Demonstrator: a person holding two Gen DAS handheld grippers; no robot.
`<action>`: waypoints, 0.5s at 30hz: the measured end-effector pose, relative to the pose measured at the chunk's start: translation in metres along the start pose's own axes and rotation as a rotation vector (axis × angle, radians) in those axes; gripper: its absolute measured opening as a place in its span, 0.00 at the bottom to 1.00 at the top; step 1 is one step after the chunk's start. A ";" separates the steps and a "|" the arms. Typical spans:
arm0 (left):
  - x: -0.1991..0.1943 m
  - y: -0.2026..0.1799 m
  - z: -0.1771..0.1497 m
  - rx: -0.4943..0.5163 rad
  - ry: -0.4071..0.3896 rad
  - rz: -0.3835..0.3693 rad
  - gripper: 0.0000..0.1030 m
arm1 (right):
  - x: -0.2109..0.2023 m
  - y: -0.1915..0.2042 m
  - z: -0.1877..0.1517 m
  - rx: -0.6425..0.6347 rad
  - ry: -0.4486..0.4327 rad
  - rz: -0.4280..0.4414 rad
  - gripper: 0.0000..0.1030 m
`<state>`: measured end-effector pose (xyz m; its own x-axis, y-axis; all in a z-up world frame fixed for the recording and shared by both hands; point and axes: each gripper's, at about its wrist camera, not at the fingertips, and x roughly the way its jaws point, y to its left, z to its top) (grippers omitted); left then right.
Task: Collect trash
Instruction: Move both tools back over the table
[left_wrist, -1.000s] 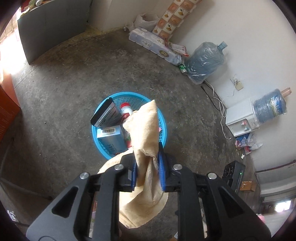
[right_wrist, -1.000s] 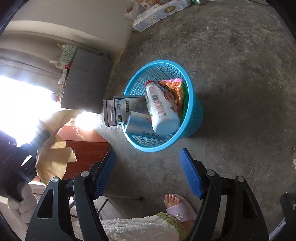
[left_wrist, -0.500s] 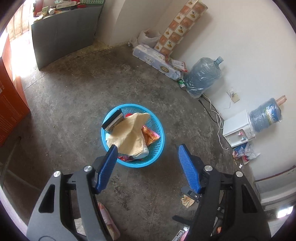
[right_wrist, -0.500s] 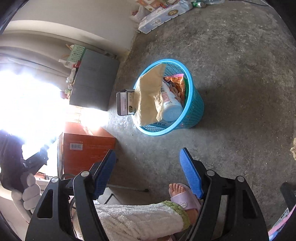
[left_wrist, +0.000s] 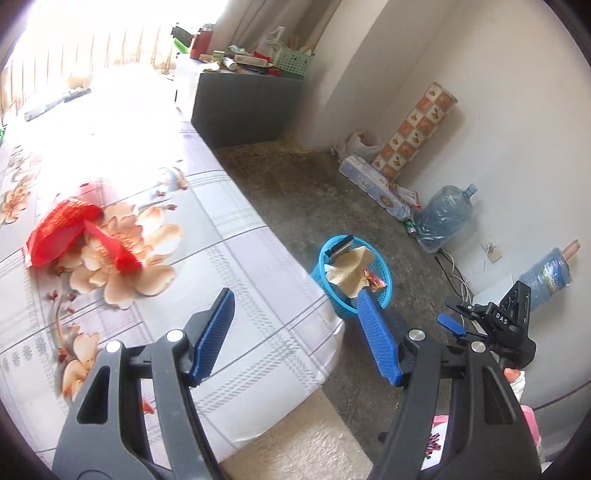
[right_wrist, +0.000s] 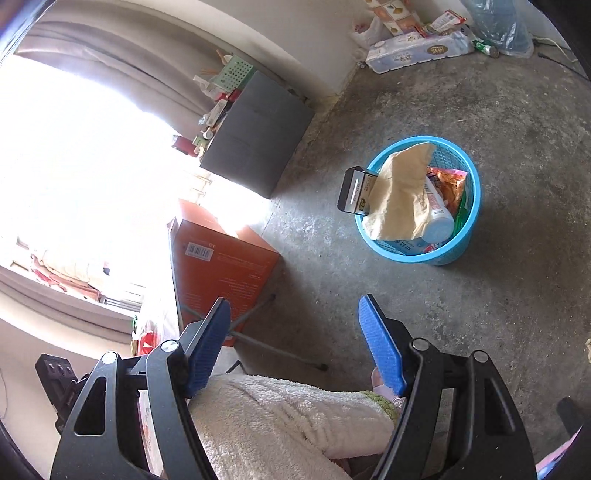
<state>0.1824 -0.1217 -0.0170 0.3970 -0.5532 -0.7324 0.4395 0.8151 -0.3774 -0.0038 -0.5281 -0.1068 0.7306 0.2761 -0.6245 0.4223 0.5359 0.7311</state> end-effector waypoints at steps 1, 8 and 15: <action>-0.010 0.017 -0.002 -0.025 -0.018 0.014 0.63 | 0.002 0.012 -0.003 -0.023 0.009 0.009 0.68; -0.067 0.111 -0.006 -0.210 -0.138 0.089 0.63 | 0.040 0.110 -0.030 -0.203 0.129 0.081 0.70; -0.085 0.155 0.002 -0.228 -0.182 0.125 0.63 | 0.101 0.217 -0.067 -0.388 0.300 0.181 0.70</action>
<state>0.2184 0.0510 -0.0115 0.5835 -0.4512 -0.6753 0.1942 0.8849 -0.4234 0.1258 -0.3306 -0.0293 0.5639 0.5774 -0.5904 0.0321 0.6990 0.7144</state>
